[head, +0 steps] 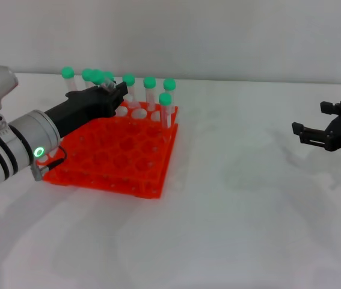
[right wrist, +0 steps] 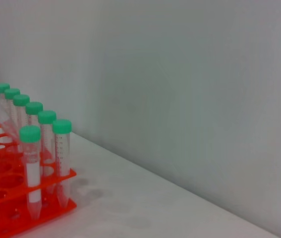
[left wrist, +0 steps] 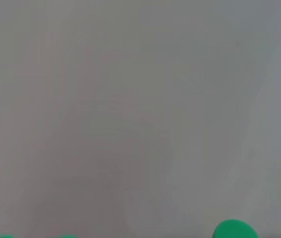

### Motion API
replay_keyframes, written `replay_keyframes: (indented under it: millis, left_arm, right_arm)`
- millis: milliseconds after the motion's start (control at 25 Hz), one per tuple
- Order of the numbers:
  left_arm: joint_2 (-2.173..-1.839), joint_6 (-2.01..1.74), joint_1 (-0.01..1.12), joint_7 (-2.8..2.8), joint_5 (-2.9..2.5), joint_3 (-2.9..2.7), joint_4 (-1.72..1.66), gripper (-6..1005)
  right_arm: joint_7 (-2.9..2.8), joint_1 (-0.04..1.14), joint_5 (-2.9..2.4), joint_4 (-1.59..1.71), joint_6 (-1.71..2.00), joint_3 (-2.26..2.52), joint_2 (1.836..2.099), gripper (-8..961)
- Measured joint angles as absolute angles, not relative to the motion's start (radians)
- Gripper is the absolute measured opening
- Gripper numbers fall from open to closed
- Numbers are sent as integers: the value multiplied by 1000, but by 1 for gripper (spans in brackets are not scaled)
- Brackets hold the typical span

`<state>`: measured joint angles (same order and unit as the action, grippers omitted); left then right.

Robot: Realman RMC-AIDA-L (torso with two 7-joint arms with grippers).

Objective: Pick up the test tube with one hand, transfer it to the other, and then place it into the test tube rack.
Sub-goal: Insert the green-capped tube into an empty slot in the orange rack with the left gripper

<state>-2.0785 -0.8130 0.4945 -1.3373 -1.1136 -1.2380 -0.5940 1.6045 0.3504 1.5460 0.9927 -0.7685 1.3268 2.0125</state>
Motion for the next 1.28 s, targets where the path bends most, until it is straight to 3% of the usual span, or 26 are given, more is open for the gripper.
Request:
replay_keyframes:
  millis: [640, 1280]
  left_arm:
    - [-2078, -771, 584, -1339, -1149, -1242, -501, 219]
    - [-2085, -798, 518, -1330, -1138, -1291, -543, 232]
  right_arm:
    - [1600, 374, 1546, 992, -764, 1327, 2014, 816]
    - [1597, 376, 1540, 992, -762, 1325, 2011, 816]
